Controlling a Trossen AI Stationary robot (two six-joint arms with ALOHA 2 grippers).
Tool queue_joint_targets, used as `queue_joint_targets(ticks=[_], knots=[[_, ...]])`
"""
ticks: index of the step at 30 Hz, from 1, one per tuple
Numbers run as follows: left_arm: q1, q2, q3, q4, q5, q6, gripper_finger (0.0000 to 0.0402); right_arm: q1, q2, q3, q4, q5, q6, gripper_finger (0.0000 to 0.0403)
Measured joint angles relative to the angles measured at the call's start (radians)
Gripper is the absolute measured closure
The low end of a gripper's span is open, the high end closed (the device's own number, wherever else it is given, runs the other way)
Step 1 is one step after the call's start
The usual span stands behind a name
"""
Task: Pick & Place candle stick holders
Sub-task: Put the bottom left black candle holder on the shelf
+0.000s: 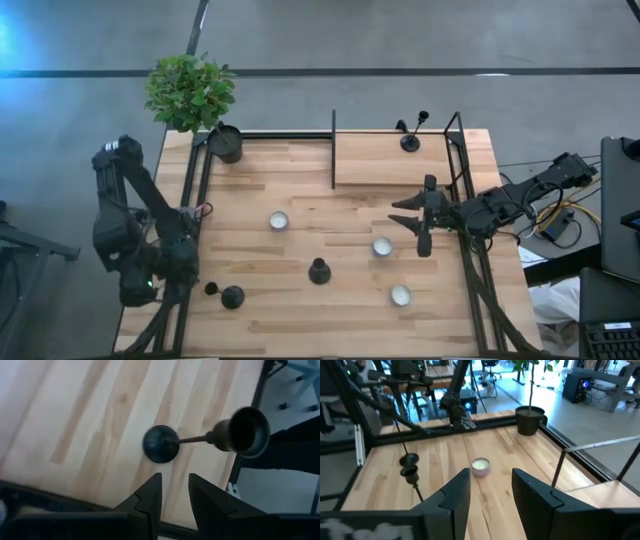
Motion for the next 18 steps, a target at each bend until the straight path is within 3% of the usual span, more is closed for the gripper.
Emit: queue_joint_targets(ticks=[7,18], knots=[[-0.001,0.094,-0.071,0.154,0.025,0.032,0.0301,0.0,0.0,0.0,-0.019,0.001,-0.004,0.0266],[0.0,0.194,-0.153,0.206,-0.034,0.001,0.03,0.0,0.0,0.0,-0.017,0.0,0.02,0.0263]])
